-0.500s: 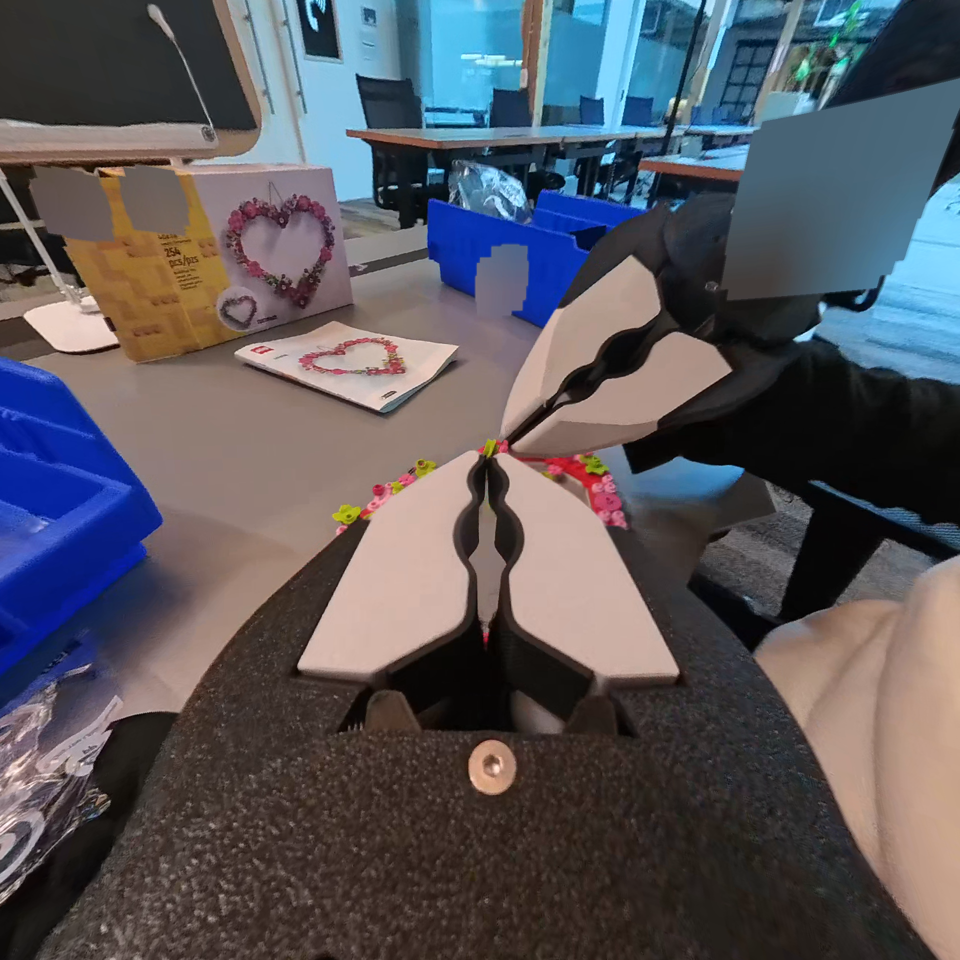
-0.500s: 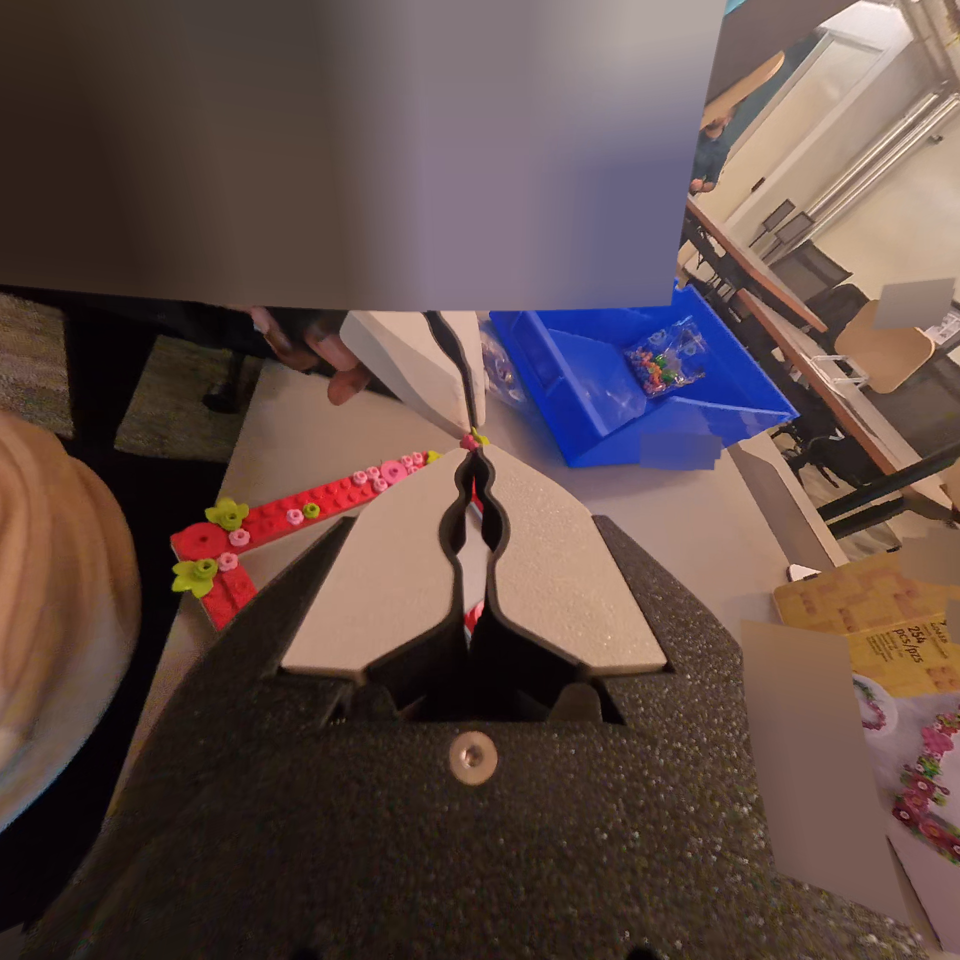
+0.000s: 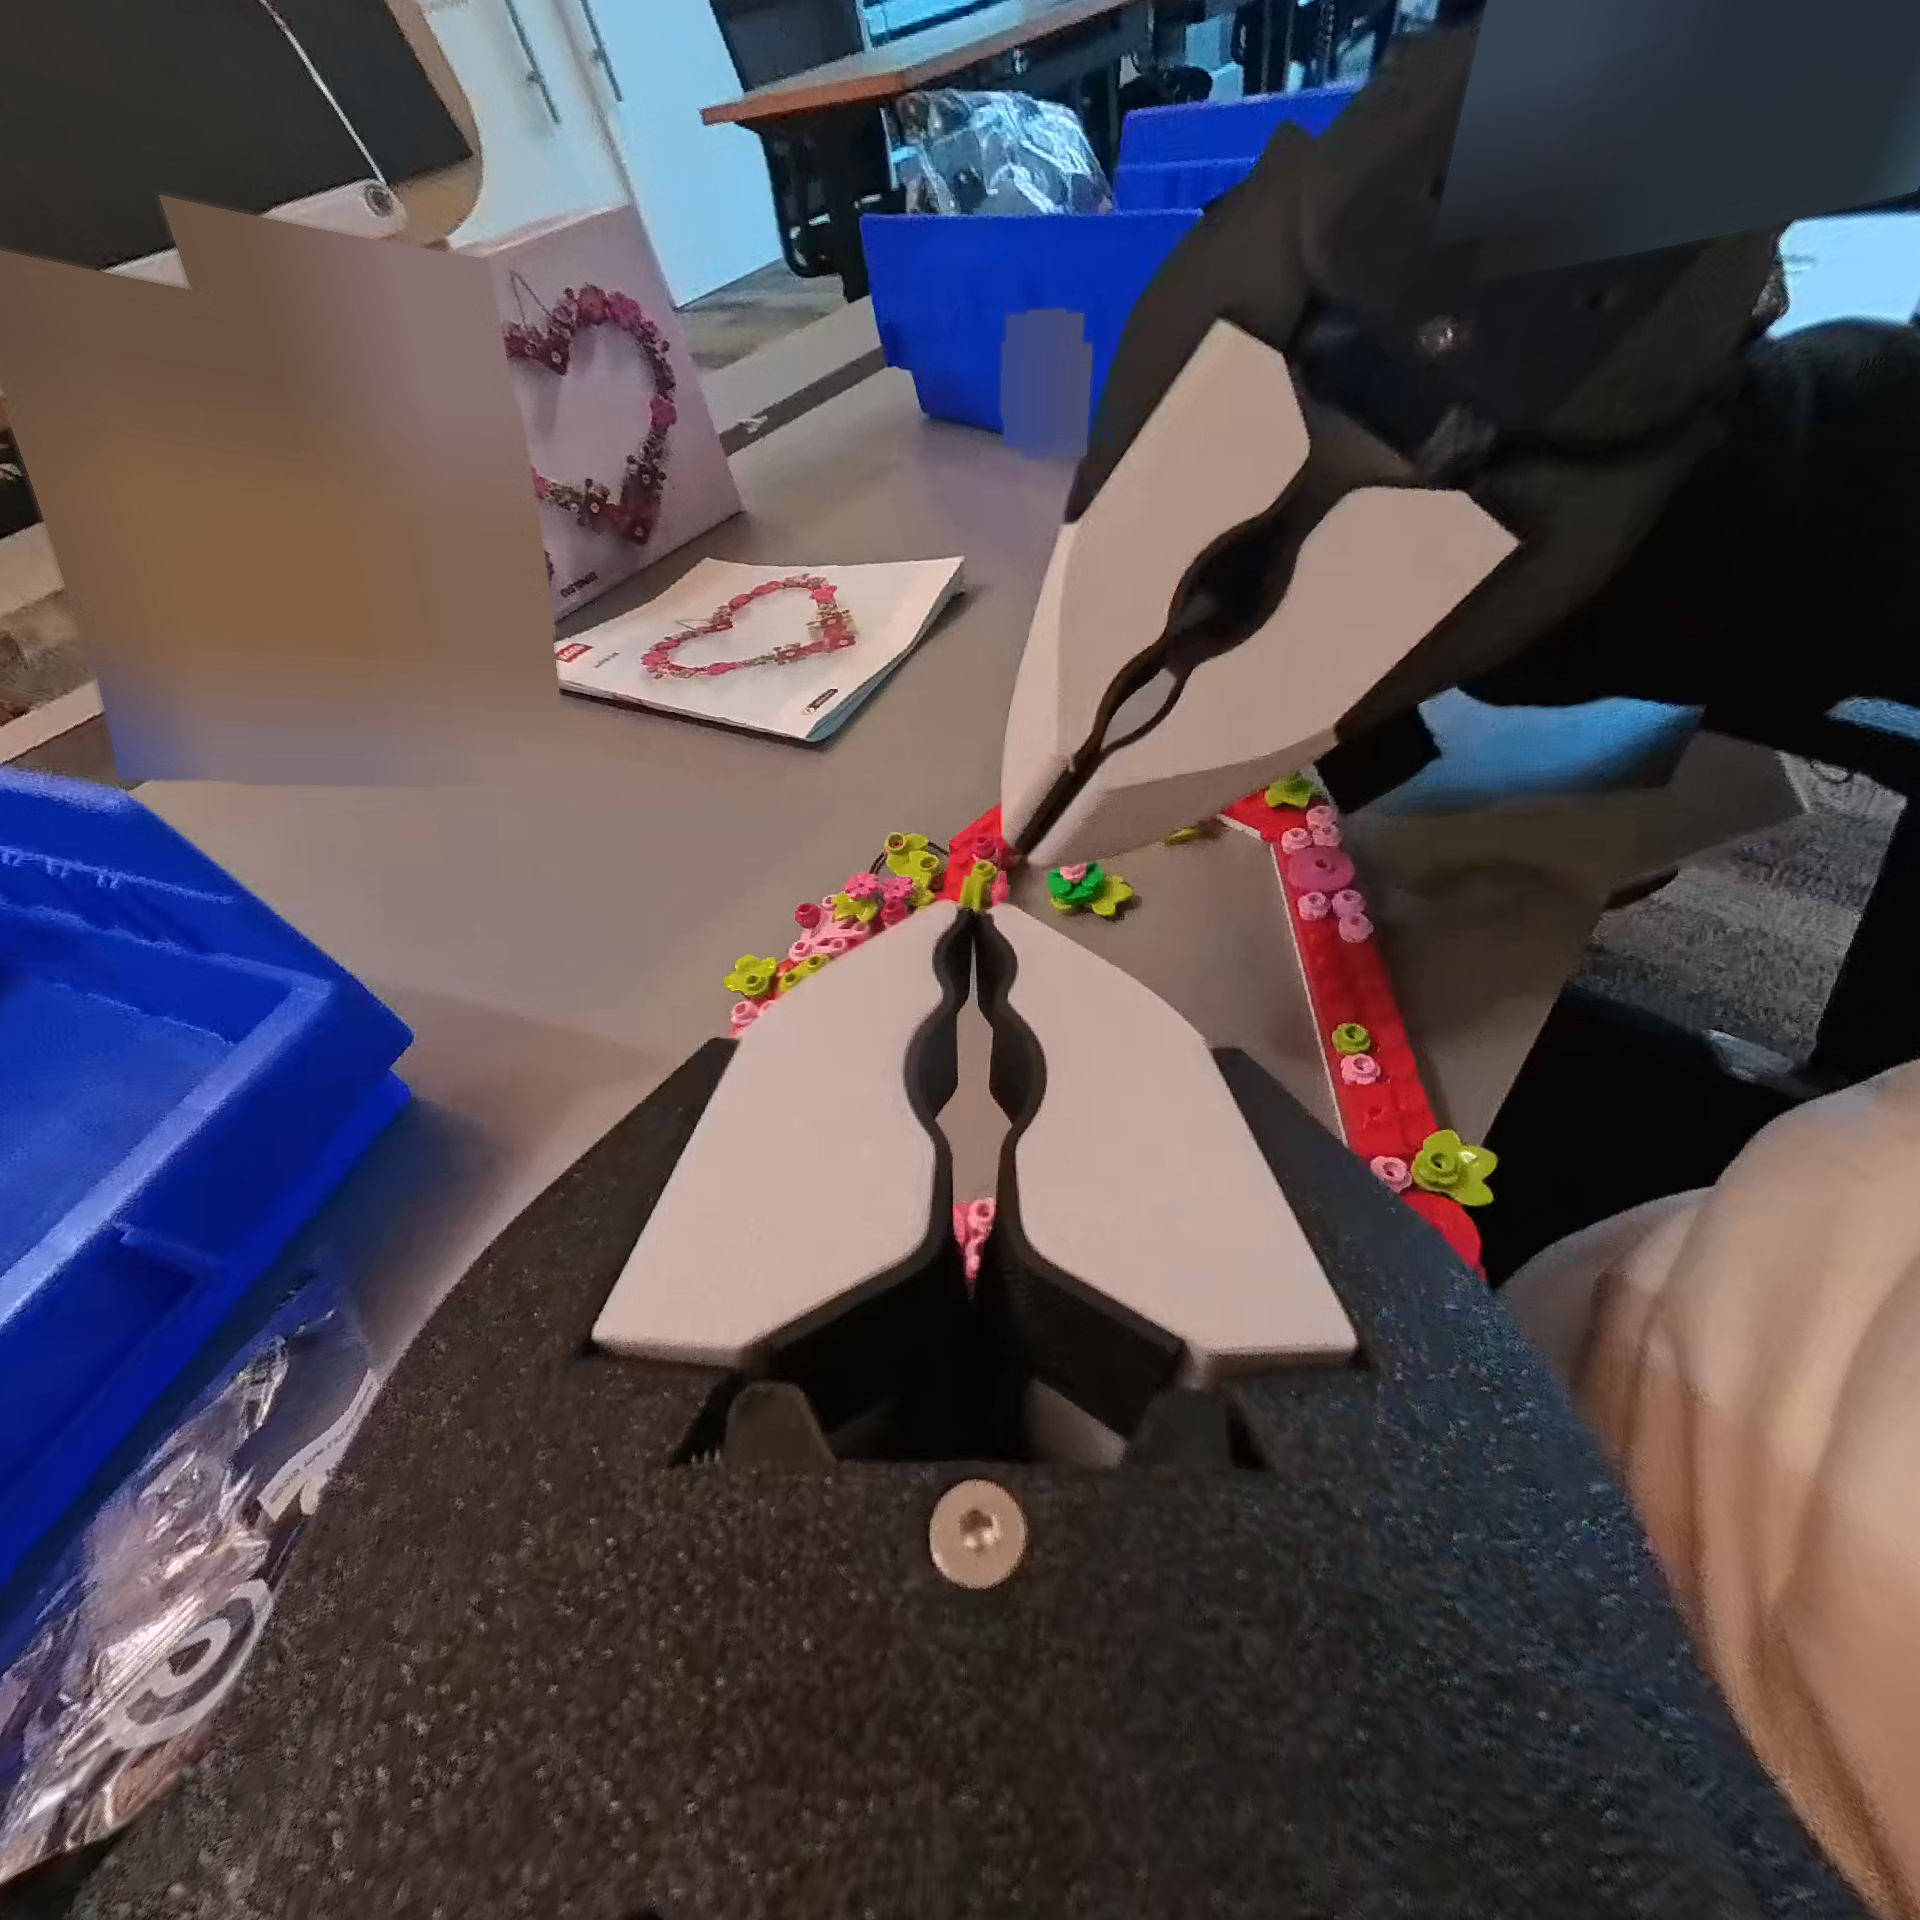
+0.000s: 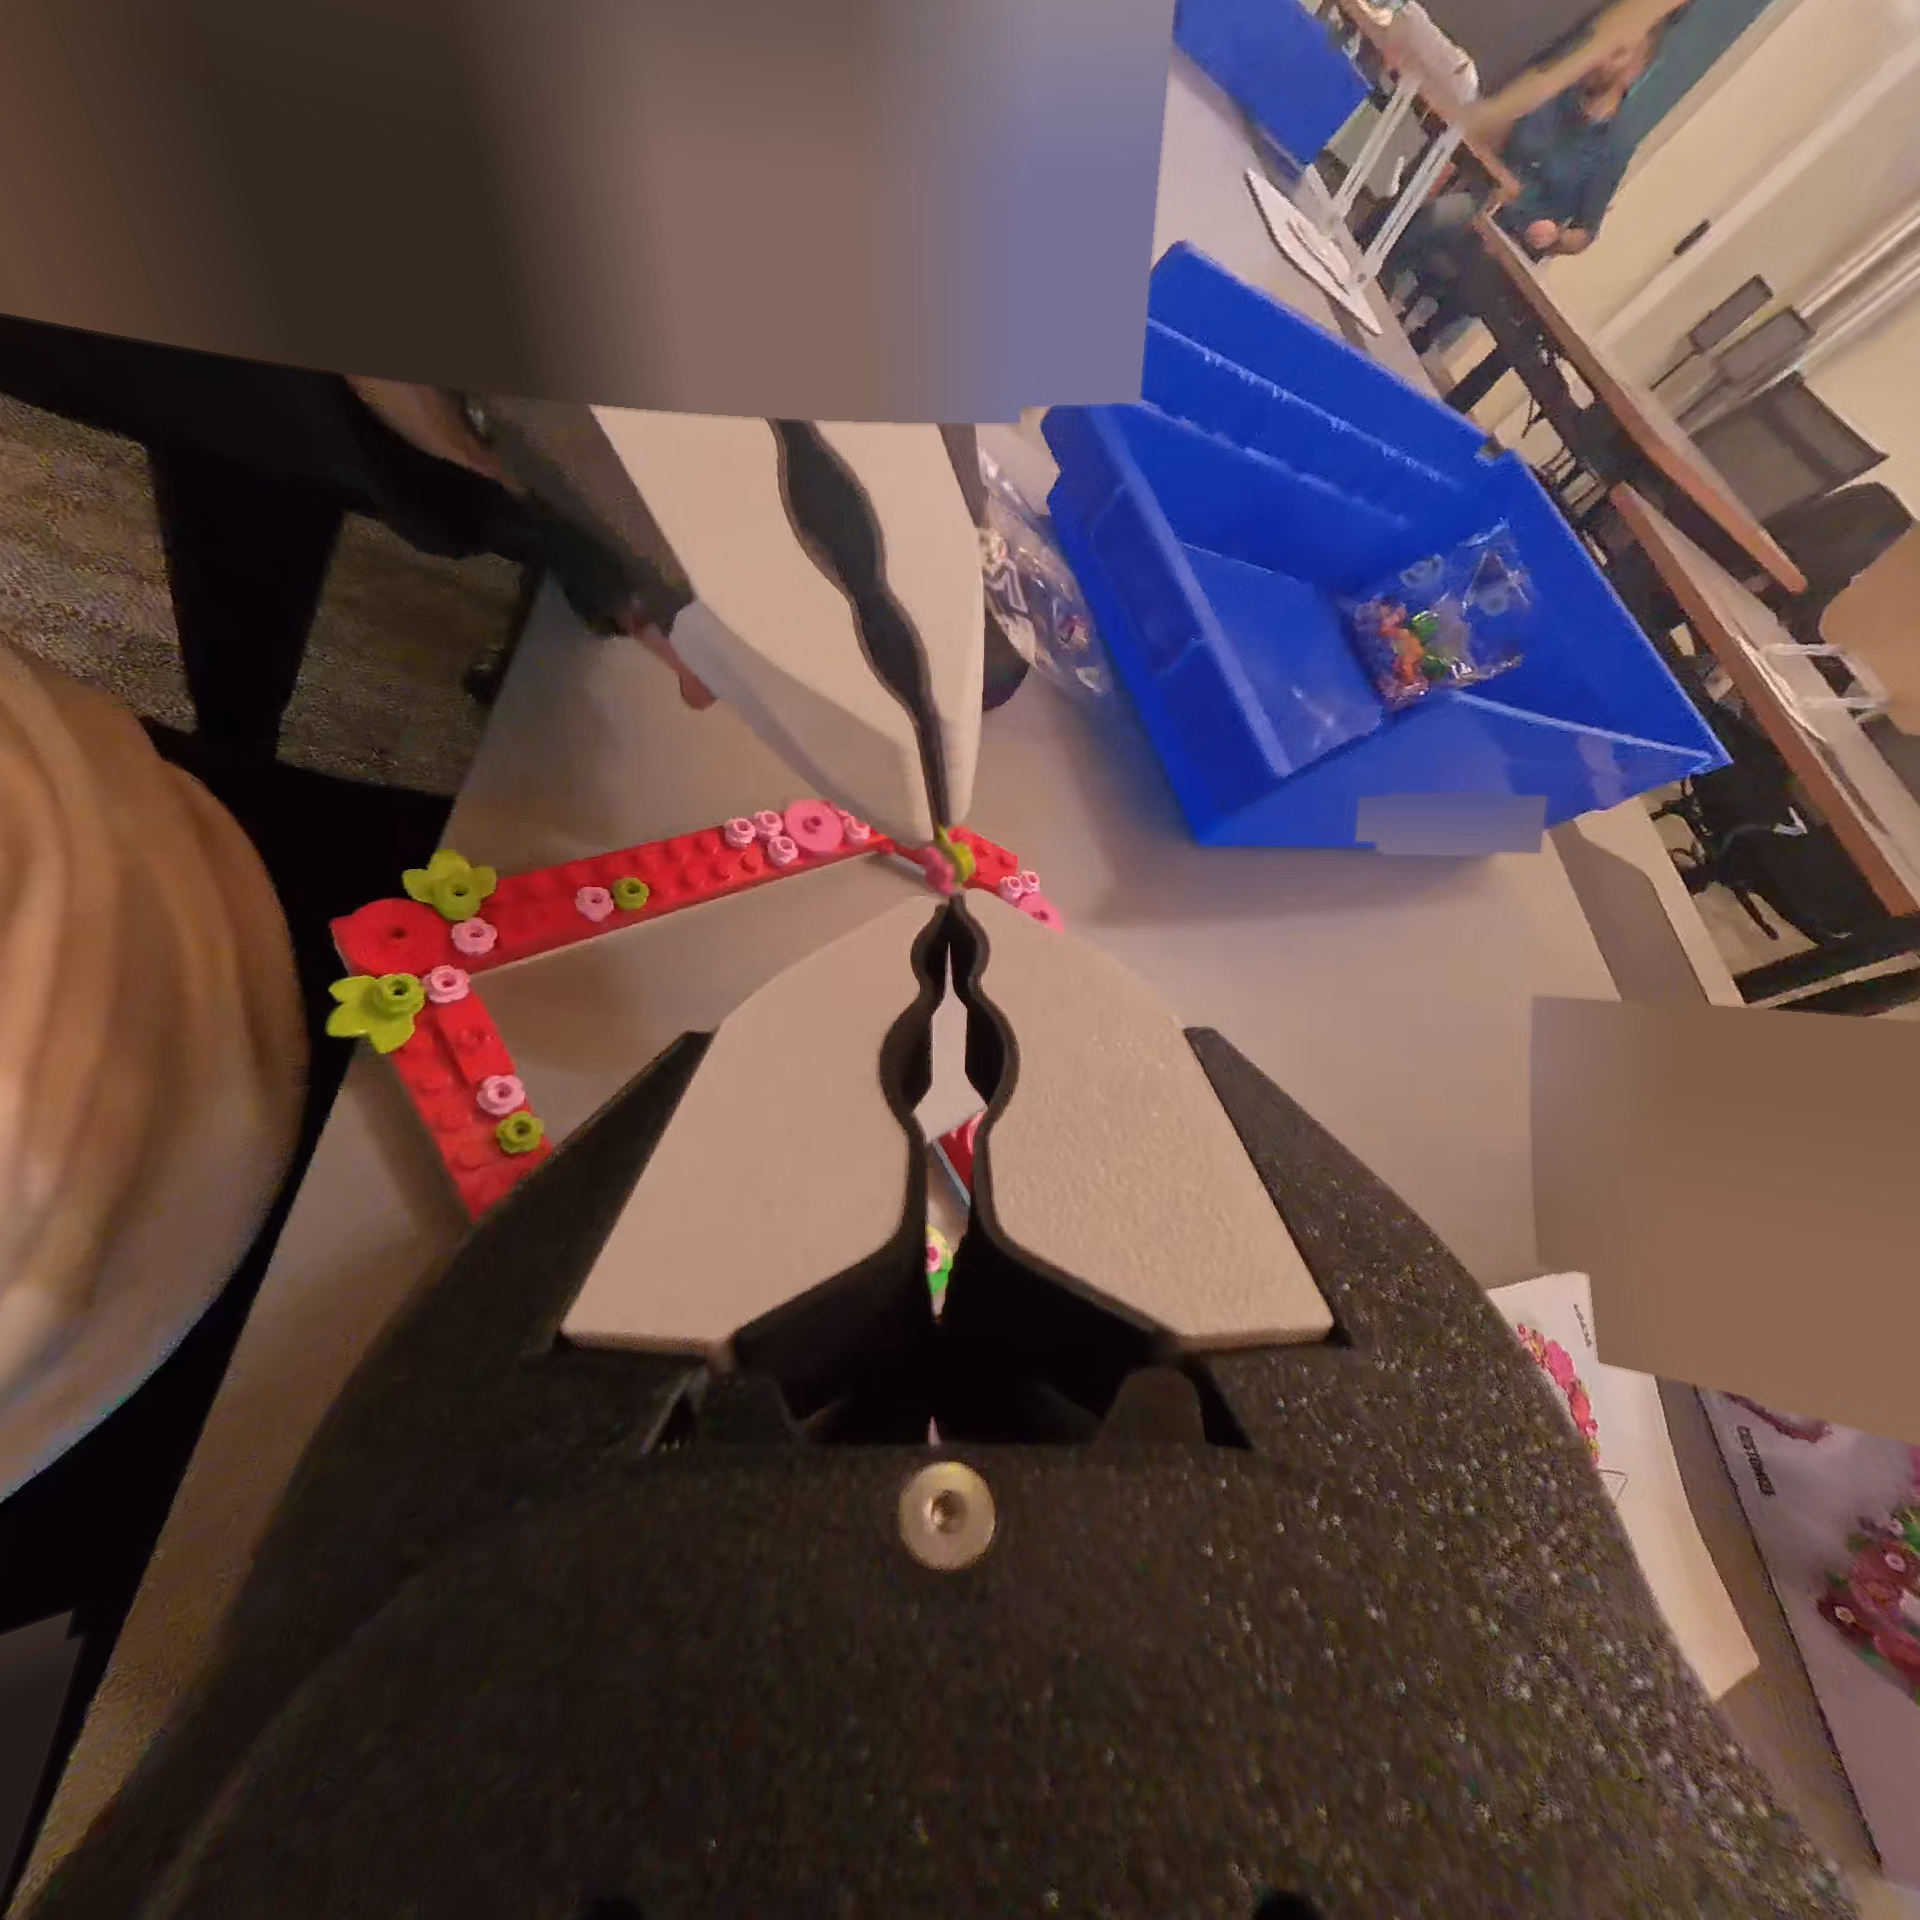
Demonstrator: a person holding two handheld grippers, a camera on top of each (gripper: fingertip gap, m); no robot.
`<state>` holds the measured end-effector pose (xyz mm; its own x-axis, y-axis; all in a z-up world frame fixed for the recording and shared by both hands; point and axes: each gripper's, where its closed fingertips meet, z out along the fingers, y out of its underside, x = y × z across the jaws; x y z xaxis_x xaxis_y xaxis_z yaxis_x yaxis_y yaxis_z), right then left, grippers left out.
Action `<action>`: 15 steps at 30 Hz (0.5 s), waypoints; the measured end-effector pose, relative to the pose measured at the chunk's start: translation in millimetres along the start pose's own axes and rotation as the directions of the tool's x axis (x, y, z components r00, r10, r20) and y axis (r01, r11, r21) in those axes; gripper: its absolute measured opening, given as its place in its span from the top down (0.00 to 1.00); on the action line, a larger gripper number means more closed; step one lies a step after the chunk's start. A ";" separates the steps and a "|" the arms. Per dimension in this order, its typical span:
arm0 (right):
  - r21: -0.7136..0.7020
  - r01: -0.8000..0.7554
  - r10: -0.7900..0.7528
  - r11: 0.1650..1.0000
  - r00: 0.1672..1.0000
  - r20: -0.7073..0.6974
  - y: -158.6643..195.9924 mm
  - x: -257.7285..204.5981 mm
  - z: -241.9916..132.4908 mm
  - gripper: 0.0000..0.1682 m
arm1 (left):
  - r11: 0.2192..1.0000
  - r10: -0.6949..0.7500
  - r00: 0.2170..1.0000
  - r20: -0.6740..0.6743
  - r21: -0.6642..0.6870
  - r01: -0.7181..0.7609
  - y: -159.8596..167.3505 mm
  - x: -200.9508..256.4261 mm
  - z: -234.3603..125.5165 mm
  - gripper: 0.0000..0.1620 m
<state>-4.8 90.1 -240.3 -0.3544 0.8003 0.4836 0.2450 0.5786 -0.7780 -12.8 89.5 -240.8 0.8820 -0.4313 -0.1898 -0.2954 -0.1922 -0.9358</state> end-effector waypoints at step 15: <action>-0.071 0.162 -0.166 0.984 0.984 -0.065 1.2 -4.1 6.4 0.99 | 0.994 -0.102 0.995 -0.021 0.022 0.103 -3.2 1.5 1.1 1.00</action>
<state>-8.8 86.6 -245.8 -0.3309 0.7015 0.6312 0.2475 0.7100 -0.6593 -10.1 90.5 -238.5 0.8997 -0.4277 -0.0867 -0.1948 -0.2159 -0.9568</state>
